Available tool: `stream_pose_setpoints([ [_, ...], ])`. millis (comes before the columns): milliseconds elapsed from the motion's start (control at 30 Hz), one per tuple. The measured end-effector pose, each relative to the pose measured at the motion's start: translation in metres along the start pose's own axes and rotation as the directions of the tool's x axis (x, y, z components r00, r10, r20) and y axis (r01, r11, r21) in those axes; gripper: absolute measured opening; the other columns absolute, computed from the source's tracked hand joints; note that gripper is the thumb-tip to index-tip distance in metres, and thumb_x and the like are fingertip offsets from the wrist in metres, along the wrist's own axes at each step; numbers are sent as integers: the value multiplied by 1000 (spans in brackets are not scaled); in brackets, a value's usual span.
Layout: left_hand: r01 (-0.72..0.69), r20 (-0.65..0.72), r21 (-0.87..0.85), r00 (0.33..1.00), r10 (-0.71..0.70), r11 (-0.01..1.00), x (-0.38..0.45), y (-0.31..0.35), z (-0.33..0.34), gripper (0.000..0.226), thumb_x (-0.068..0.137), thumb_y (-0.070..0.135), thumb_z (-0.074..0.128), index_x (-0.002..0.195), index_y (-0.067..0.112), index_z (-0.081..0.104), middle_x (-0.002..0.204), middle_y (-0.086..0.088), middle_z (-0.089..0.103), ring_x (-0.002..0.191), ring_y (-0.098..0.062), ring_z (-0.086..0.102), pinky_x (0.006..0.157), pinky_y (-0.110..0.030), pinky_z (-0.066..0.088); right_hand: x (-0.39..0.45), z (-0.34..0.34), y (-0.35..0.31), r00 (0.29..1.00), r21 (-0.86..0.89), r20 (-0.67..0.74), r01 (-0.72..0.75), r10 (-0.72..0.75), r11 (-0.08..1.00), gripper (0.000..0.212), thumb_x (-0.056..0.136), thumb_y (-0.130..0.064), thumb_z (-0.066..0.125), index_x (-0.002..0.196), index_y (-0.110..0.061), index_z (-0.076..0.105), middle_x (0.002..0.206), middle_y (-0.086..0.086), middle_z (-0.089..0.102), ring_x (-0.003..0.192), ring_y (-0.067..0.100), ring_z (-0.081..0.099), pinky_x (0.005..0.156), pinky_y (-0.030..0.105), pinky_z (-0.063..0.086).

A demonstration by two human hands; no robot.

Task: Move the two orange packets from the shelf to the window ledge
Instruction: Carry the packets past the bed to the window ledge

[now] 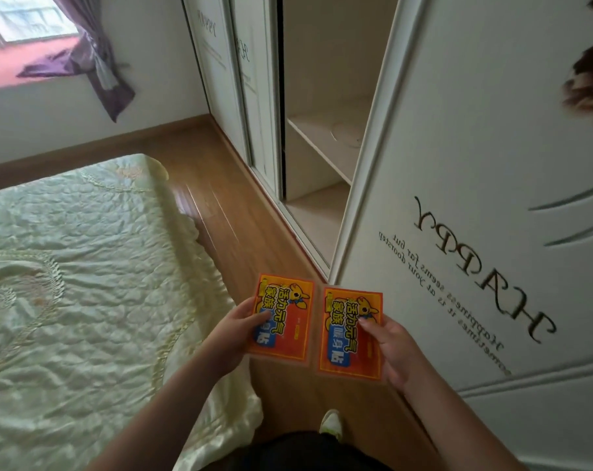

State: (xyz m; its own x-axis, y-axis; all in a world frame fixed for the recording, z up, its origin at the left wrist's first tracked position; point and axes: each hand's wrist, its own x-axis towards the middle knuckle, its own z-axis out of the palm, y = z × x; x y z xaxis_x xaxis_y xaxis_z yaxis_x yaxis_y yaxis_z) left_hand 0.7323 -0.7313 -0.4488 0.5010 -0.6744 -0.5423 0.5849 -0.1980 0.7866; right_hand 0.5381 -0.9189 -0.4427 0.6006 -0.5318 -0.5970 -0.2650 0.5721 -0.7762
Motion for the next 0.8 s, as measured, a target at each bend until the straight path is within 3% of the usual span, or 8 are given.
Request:
stream_pose_setpoints([
  [100, -44, -24, -17, 999, 43, 999, 24, 20, 12, 27, 90, 4, 59, 115, 12, 61, 99, -14, 76, 80, -26, 74, 70, -41, 62, 31, -5, -32, 999, -18, 40, -9, 10, 1000, 19, 95, -14, 56, 112, -11, 63, 99, 14, 76, 92, 33, 72, 78, 50, 57],
  [367, -61, -130, -44, 990, 55, 997, 74, 61, 5, 30, 89, 5, 60, 118, 13, 61, 103, -15, 75, 82, -28, 73, 72, -44, 61, 103, 19, -91, 988, -2, 148, -37, 37, 999, 18, 95, -10, 53, 111, -8, 62, 96, 13, 75, 82, 26, 73, 60, 39, 57],
  [667, -104, -210, -134, 975, 74, 986, 159, 126, -61, 29, 89, 6, 61, 117, 11, 60, 102, -15, 75, 83, -29, 73, 70, -42, 61, 224, 112, -146, 973, -78, 211, -81, 96, 994, 27, 94, -7, 54, 121, -5, 57, 91, 13, 76, 81, 29, 72, 62, 41, 59],
  [800, -158, -249, -201, 963, 106, 967, 191, 170, -100, 28, 88, 4, 60, 114, 14, 61, 98, -13, 76, 79, -26, 74, 63, -39, 62, 268, 160, -180, 964, -97, 245, -85, 106, 992, 20, 95, -6, 53, 113, -7, 61, 85, 11, 77, 78, 28, 72, 60, 40, 58],
])
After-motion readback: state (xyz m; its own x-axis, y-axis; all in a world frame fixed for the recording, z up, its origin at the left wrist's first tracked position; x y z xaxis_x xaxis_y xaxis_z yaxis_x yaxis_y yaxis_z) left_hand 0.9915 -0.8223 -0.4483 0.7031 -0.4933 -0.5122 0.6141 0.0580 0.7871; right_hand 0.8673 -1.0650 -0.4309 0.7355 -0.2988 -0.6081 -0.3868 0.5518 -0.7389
